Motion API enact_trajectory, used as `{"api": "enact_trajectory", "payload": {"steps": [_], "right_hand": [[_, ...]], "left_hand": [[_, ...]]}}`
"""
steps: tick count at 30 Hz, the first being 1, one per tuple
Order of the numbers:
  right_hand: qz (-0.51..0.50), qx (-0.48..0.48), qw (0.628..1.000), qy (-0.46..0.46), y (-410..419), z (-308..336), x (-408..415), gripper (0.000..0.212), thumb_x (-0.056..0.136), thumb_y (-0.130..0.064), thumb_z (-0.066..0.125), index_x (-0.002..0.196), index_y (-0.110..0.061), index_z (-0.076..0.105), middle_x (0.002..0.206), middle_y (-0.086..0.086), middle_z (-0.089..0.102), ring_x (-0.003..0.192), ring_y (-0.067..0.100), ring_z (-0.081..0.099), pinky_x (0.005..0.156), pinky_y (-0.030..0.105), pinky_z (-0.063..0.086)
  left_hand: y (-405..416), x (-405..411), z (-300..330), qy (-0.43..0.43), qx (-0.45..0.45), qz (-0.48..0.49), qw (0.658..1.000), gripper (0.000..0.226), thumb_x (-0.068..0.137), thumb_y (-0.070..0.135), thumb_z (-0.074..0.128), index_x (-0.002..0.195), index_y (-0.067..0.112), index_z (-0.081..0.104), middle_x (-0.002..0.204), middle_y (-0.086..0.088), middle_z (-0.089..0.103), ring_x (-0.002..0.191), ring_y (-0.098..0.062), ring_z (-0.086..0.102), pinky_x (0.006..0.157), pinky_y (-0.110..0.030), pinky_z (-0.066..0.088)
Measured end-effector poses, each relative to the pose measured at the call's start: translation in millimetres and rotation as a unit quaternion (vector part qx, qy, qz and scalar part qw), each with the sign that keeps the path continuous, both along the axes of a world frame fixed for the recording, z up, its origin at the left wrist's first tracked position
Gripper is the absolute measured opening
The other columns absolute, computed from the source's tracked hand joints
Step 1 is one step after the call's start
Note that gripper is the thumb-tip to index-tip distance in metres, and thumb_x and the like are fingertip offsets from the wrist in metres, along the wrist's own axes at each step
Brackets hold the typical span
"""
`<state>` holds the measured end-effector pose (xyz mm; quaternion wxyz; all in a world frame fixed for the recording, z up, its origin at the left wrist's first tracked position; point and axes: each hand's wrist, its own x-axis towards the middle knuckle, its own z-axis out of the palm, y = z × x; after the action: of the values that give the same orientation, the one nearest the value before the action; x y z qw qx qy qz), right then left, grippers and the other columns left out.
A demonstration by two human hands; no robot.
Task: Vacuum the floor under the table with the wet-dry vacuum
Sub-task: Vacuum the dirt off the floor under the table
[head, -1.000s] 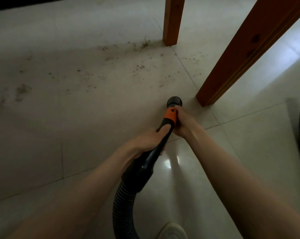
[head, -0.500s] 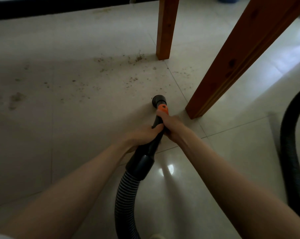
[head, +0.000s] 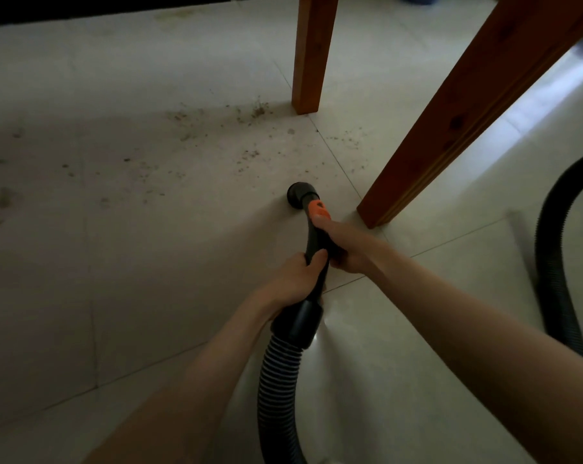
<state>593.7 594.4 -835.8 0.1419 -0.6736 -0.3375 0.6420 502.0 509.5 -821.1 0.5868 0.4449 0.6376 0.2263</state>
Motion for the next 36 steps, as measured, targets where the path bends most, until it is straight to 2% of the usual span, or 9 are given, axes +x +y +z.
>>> {"api": "enact_trajectory", "payload": {"steps": [4, 8, 11, 14, 18, 22, 26, 31, 36], "right_hand": [[0.038, 0.062, 0.995, -0.066, 6.2, -0.7, -3.0, 0.04, 0.097, -0.039, 0.046, 0.114, -0.003, 0.048, 0.096, 0.011, 0.056, 0.093, 0.025, 0.057, 0.094, 0.04, 0.05], [-0.006, 0.082, 0.995, -0.058, 14.3, 8.8, 2.7, 0.037, 0.1, -0.034, 0.044, 0.114, 0.0, 0.047, 0.098, 0.016, 0.058, 0.088, 0.028, 0.059, 0.089, 0.041, 0.053], [-0.041, 0.081, 0.995, -0.042, 15.4, 17.0, 3.3, 0.029, 0.102, -0.029, 0.041, 0.104, 0.0, 0.045, 0.084, 0.011, 0.055, 0.072, 0.021, 0.056, 0.085, 0.036, 0.052], [-0.066, 0.07, 0.995, -0.019, 13.0, 15.3, -5.1, 0.027, 0.103, -0.028, 0.039, 0.108, -0.001, 0.039, 0.08, 0.011, 0.052, 0.068, 0.019, 0.053, 0.073, 0.033, 0.05], [-0.101, 0.055, 0.993, 0.02, 14.7, 9.0, -12.4, 0.034, 0.1, -0.033, 0.043, 0.114, -0.002, 0.042, 0.07, 0.011, 0.051, 0.056, 0.022, 0.053, 0.052, 0.033, 0.048], [-0.135, 0.088, 0.987, -0.012, 19.7, 5.4, -9.6, 0.037, 0.1, -0.036, 0.044, 0.109, 0.0, 0.044, 0.067, 0.011, 0.053, 0.052, 0.021, 0.052, 0.047, 0.03, 0.047], [-0.177, 0.095, 0.979, -0.032, 24.8, 2.9, -2.7, 0.045, 0.098, -0.039, 0.049, 0.117, 0.001, 0.047, 0.067, 0.011, 0.053, 0.048, 0.02, 0.051, 0.037, 0.022, 0.045], [-0.172, 0.102, 0.979, -0.034, 26.2, 1.0, -2.9, 0.041, 0.099, -0.036, 0.047, 0.113, 0.003, 0.048, 0.067, 0.011, 0.053, 0.048, 0.02, 0.051, 0.035, 0.021, 0.045], [-0.129, 0.085, 0.988, -0.014, 29.9, -3.1, -12.0, 0.04, 0.1, -0.039, 0.043, 0.103, 0.001, 0.051, 0.064, 0.009, 0.055, 0.047, 0.019, 0.054, 0.046, 0.029, 0.049]], "left_hand": [[4.8, 6.6, -0.6, -0.023, 0.005, 0.004, 1.0, 0.037, 0.099, 0.038, 0.036, 0.087, 0.007, 0.053, 0.073, -0.006, 0.058, 0.059, -0.016, 0.054, 0.059, -0.025, 0.044], [9.3, 6.5, 7.5, -0.071, -0.048, -0.034, 0.996, 0.033, 0.095, 0.04, 0.043, 0.084, 0.011, 0.055, 0.083, -0.01, 0.061, 0.073, -0.023, 0.058, 0.073, -0.034, 0.051], [11.2, 4.6, 6.7, -0.05, -0.041, -0.05, 0.997, 0.036, 0.096, 0.043, 0.042, 0.078, 0.014, 0.054, 0.075, -0.004, 0.058, 0.067, -0.019, 0.056, 0.067, -0.028, 0.047], [11.4, -0.3, 1.9, -0.044, -0.038, -0.038, 0.998, 0.041, 0.096, 0.045, 0.041, 0.078, 0.012, 0.055, 0.076, -0.007, 0.059, 0.069, -0.021, 0.057, 0.067, -0.029, 0.047], [13.9, -4.2, -1.9, -0.026, -0.027, -0.038, 0.999, 0.047, 0.096, 0.049, 0.038, 0.082, 0.007, 0.055, 0.08, -0.011, 0.058, 0.072, -0.023, 0.056, 0.067, -0.03, 0.045], [18.4, -1.3, -1.2, -0.017, -0.015, -0.045, 0.999, 0.046, 0.096, 0.048, 0.038, 0.074, 0.011, 0.053, 0.07, -0.004, 0.056, 0.062, -0.017, 0.054, 0.059, -0.025, 0.043], [20.9, 4.1, -1.9, -0.027, -0.017, -0.048, 0.998, 0.042, 0.096, 0.046, 0.041, 0.081, 0.009, 0.055, 0.079, -0.009, 0.059, 0.069, -0.021, 0.056, 0.062, -0.027, 0.045], [23.4, 4.9, -4.3, -0.026, -0.012, -0.045, 0.999, 0.042, 0.096, 0.045, 0.041, 0.075, 0.01, 0.05, 0.077, -0.011, 0.054, 0.069, -0.021, 0.052, 0.063, -0.03, 0.042], [21.7, 0.6, -6.2, -0.032, -0.016, -0.014, 0.999, 0.039, 0.096, 0.044, 0.042, 0.071, 0.015, 0.05, 0.074, -0.005, 0.056, 0.068, -0.019, 0.055, 0.062, -0.027, 0.044]]}}
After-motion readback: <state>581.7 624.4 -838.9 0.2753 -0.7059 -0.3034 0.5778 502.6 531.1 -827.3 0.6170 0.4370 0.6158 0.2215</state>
